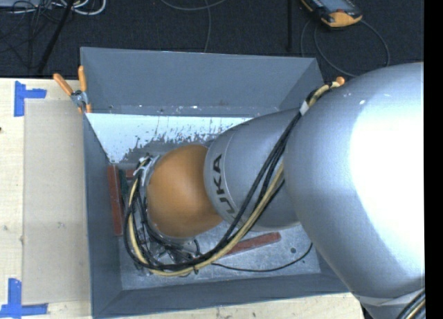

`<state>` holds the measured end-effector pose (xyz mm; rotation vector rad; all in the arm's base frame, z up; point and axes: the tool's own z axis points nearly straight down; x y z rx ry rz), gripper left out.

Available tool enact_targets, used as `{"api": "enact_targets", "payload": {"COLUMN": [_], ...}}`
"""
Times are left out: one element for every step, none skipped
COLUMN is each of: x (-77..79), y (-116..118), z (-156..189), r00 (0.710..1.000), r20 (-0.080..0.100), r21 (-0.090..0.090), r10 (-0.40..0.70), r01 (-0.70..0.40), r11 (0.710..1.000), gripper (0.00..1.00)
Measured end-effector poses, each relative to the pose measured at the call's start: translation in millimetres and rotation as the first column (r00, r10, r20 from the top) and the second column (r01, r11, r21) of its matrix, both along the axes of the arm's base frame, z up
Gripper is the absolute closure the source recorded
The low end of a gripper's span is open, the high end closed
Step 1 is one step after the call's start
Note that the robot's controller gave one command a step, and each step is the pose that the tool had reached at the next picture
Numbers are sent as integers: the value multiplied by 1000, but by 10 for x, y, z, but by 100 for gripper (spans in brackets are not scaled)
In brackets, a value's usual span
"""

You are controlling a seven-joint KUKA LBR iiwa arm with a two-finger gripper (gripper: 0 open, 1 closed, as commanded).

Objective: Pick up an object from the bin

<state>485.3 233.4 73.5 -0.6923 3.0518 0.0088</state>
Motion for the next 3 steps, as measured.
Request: {"api": "enact_targets", "payload": {"x": [0, -1, -5], "y": [0, -1, -7], "z": [0, 5, 9], "r00": [1000, 1000, 1000], "r20": [0, -2, -8], "r21": [0, -1, -5], "r10": [0, 0, -2], "r01": [0, 0, 2], "r11": [1000, 1000, 1000], "gripper": [100, 100, 100]}}
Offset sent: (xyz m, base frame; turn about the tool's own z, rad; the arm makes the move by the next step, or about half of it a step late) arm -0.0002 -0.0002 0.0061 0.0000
